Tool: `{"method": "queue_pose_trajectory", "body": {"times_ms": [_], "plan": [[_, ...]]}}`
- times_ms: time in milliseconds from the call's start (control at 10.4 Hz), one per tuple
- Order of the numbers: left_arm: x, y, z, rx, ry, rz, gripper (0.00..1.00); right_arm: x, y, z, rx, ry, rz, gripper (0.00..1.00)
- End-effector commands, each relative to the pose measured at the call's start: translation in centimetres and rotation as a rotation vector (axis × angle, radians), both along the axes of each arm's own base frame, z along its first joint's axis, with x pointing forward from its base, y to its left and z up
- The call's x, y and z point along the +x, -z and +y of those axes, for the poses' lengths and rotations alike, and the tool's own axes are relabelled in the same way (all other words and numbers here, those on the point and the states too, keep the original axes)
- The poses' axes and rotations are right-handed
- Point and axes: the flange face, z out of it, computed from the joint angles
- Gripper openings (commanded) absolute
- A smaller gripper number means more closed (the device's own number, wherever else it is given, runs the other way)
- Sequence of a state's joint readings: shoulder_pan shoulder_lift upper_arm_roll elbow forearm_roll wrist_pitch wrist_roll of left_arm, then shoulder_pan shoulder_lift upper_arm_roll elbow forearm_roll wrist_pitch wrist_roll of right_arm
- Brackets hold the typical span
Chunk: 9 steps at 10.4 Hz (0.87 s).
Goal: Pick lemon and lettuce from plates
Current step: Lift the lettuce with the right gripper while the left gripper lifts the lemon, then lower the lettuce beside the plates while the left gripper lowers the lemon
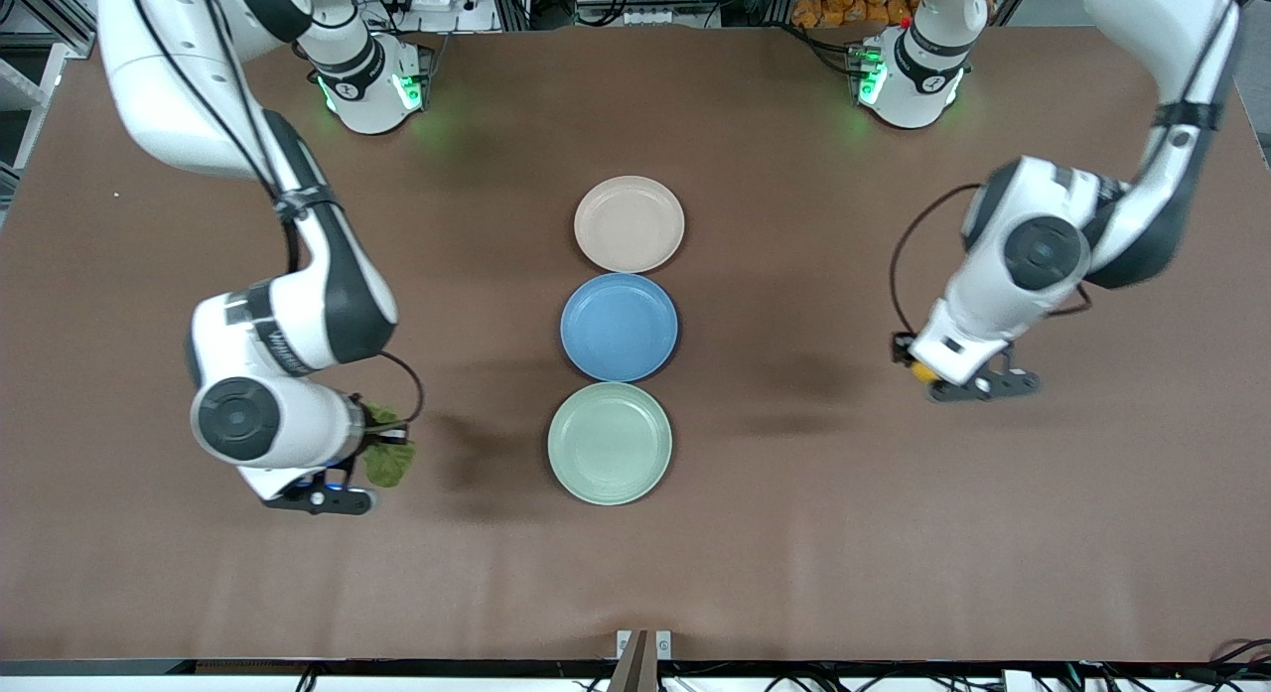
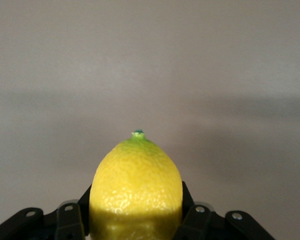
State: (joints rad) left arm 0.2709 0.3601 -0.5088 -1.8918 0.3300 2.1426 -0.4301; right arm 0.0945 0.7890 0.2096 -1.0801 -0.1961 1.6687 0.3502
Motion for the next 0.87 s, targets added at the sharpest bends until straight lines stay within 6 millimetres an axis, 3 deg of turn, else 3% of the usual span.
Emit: {"method": "queue_pose_trajectory", "body": {"times_ms": [0, 96, 289, 482, 579, 675, 772], "plan": [[3.1, 2.9, 3.1, -0.045, 0.038, 0.024, 0.0, -1.7, -0.1, -3.9, 0.014, -0.04, 0.05, 0.0], [3.7, 4.2, 3.7, -0.045, 0.038, 0.037, 0.0, -2.2, 0.6, -4.7, 0.02, -0.031, 0.074, 0.05], [4.8, 7.3, 7.2, -0.049, 0.002, 0.069, 0.0, -3.2, 2.8, -6.9, 0.076, -0.037, 0.129, 0.13], [4.9, 9.2, 7.1, -0.062, 0.01, 0.073, 0.0, -4.2, 4.1, -8.6, 0.082, -0.032, 0.114, 0.11], [5.1, 10.4, 7.0, -0.074, 0.013, 0.062, 0.0, -4.6, 4.6, -8.5, 0.081, -0.036, 0.108, 0.16], [5.3, 11.6, 6.4, -0.086, 0.024, 0.05, 0.0, -4.6, 4.7, -9.0, 0.078, -0.037, 0.103, 0.22], [5.3, 12.5, 5.7, -0.081, 0.048, 0.04, 0.0, -4.6, 4.6, -9.4, 0.084, -0.05, 0.104, 0.39]]}}
